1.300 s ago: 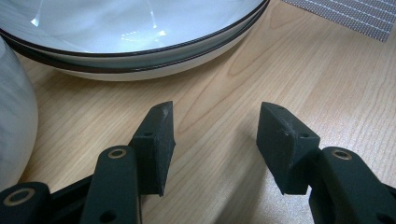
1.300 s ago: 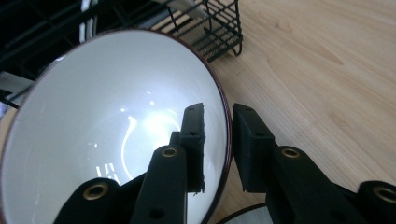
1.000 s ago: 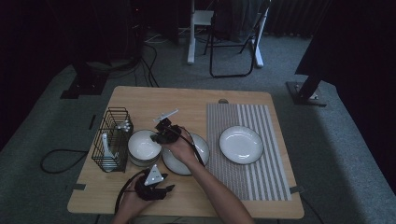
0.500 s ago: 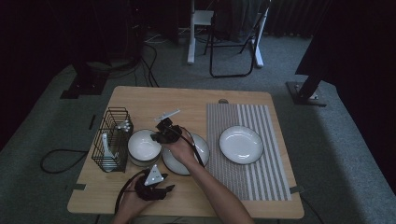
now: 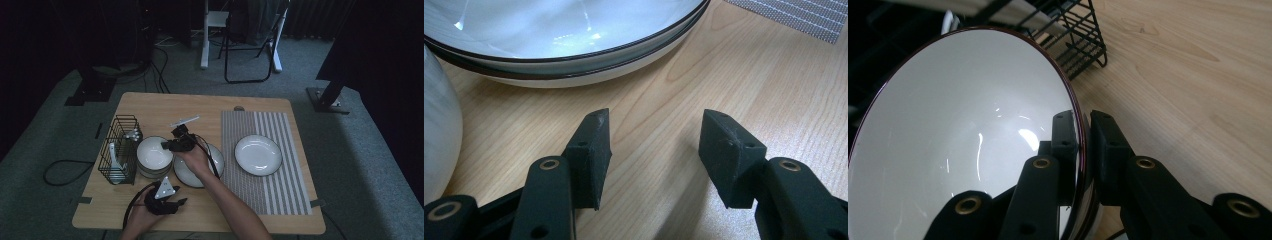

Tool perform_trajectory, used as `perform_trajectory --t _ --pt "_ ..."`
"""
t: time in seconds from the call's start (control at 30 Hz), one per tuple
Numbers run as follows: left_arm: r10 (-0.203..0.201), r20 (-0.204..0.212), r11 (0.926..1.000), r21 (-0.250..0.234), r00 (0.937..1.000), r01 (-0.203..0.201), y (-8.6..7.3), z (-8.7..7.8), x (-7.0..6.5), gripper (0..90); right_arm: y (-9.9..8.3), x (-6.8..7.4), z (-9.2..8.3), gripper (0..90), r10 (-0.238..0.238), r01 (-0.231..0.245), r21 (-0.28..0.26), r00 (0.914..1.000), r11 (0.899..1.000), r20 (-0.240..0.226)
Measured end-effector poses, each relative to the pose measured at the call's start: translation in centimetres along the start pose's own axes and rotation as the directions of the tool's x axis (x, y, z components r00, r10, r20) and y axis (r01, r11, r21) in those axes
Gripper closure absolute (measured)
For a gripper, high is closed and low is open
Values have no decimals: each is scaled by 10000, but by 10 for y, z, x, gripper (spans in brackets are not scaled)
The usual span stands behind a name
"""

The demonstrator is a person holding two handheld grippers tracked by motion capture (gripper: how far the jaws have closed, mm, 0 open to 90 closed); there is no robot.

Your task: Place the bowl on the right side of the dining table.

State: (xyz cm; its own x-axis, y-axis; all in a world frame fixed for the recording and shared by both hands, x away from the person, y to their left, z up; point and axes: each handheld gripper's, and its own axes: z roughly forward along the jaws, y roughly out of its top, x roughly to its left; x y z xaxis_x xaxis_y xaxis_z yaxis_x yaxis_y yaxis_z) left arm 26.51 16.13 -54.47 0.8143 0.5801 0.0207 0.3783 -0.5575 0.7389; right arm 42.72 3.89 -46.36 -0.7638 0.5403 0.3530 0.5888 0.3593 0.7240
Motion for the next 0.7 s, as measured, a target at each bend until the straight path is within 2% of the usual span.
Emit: perform_trajectory --t 0.03,0.1,0.4,0.7 --pt "5 -2 10000 2 10000 -5 0 0 0 473 0 -3 -2 823 272 -274 -78 9994 9996 -210" --pt "11 -2 10000 1 10000 -11 0 0 0 473 0 -5 -3 822 445 -448 -110 9987 9989 -262" --pt "25 13 10000 -1 10000 -25 0 0 0 473 2 -8 -11 821 501 -511 -270 9981 9983 -358" --pt "27 31 10000 0 10000 -27 0 0 0 473 2 -15 -18 822 967 -1001 -482 9930 9938 -679"
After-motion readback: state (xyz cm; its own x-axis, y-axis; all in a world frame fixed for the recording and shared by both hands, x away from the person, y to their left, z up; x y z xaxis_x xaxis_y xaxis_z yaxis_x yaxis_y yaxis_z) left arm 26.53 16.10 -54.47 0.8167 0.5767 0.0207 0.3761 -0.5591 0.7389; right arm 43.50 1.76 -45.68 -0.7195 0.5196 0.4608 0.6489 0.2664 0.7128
